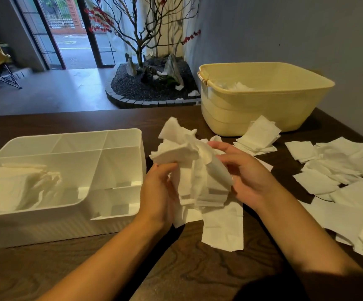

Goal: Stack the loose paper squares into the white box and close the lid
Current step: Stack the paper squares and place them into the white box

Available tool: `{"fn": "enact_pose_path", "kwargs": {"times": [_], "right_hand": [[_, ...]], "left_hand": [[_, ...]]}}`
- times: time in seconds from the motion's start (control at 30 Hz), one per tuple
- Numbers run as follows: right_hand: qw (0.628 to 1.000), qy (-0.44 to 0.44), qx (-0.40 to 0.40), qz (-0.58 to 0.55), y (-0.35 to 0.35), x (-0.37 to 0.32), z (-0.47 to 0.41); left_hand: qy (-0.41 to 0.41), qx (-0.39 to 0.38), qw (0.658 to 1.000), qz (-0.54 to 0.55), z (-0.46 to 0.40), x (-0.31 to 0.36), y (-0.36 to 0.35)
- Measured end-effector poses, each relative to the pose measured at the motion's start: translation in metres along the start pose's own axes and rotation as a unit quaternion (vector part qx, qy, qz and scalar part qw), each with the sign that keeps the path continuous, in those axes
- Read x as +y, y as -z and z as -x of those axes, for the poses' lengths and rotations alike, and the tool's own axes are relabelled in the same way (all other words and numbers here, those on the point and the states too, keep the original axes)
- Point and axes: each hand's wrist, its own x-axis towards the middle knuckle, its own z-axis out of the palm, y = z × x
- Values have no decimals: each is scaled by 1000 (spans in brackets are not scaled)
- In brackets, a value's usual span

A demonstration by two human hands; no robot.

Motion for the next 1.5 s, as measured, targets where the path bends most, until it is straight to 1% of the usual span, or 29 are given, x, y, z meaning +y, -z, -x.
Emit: {"fn": "enact_pose_path", "kwargs": {"times": [0.07,0.17,0.2,0.23,0.3,0.37,0.4,0.43,0.47,0.5,0.53,0.67,0.73,0.77,0.93,1.07,1.17,1.23,1.3,1.43,1.5], "right_hand": [[1000,2,-7,-8,-3,-2,4],[997,15,-63,45,-7,-5,12],[996,16,-70,55,-8,-4,13],[997,15,-61,52,-7,-4,13],[999,19,-25,8,-4,-5,11],[998,37,9,-48,0,-8,8],[997,54,30,-43,1,-8,7],[995,80,60,2,2,-8,7],[987,108,94,74,2,-7,7],[973,135,123,143,2,-7,8],[959,160,135,192,0,-7,10],[925,234,98,282,-5,-6,17],[905,253,81,332,-5,-5,18],[901,254,71,345,-4,-5,19],[907,239,-16,346,-3,-1,17],[903,240,-48,353,-5,0,20],[888,244,-45,388,-3,-2,23],[879,241,-31,411,-2,-2,22],[876,232,-26,422,-3,0,22],[862,217,-39,457,-10,7,23],[860,216,-35,460,-12,10,23]], "left_hand": [[20,-2,1000,4,0,2,-2],[3,26,999,-40,-1,1,-2],[7,33,999,-43,-2,1,-2],[11,41,998,-42,-2,1,-1],[22,60,997,-32,-1,1,-1],[22,76,997,-23,-1,1,0],[19,76,997,-22,-1,2,0],[14,75,997,-25,0,2,0],[6,73,997,-34,0,3,0],[-4,71,996,-46,0,4,0],[-14,70,996,-60,0,4,1],[-42,67,992,-101,1,5,2],[-60,62,987,-138,1,4,3],[-68,58,984,-151,0,4,4],[-83,48,981,-171,0,4,3],[-109,48,973,-199,0,2,2],[-137,81,969,-191,-3,5,3],[-149,90,967,-186,-5,7,4],[-147,83,964,-208,-5,5,4],[-114,65,961,-244,-5,-3,5],[-114,52,960,-251,-6,-4,4]]}}
